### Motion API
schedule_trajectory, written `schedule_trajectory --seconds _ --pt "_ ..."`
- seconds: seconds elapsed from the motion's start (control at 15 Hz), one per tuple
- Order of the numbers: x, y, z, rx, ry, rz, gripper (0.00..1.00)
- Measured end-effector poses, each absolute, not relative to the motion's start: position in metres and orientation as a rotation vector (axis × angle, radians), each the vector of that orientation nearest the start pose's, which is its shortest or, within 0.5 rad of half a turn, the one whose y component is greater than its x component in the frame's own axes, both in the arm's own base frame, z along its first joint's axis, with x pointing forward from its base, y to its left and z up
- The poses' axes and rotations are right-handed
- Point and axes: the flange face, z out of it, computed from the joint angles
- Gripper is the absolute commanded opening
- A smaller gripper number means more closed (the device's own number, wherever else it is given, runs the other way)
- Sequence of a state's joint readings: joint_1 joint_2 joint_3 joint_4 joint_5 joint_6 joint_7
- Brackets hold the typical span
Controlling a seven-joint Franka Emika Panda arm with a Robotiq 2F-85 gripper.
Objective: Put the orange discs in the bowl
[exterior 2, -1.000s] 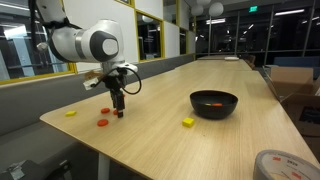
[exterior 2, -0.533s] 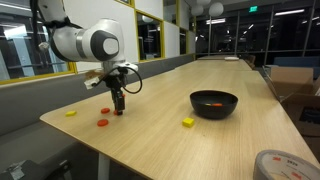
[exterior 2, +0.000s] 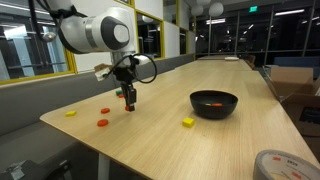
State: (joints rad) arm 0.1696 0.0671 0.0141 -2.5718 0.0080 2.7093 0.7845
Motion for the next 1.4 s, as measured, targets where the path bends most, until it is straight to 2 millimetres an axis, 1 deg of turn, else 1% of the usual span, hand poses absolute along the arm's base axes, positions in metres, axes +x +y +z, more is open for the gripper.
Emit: schedule_trajectory --seconds 0.2,0.53,0.73,0.93,1.07,1.2,1.33,1.4 --pt "0.449 0.045 0.277 -2.980 0.973 -0.138 0.20" --pt "0.451 -0.032 0.340 -3.015 1.073 -0.308 0.20" --pt "0.457 -0.078 0.362 -3.007 1.162 -0.393 0.20" --pt "0.468 -0.123 0.369 -2.993 1.232 -0.434 0.20" --pt "0.480 -0.149 0.367 -2.992 1.250 -0.445 0.20" --pt "0.493 -0.169 0.361 -2.996 1.252 -0.449 0.20" --pt "0.507 -0.185 0.353 -2.997 1.243 -0.444 0.20" --pt "0.514 -0.192 0.348 -2.996 1.233 -0.435 0.26"
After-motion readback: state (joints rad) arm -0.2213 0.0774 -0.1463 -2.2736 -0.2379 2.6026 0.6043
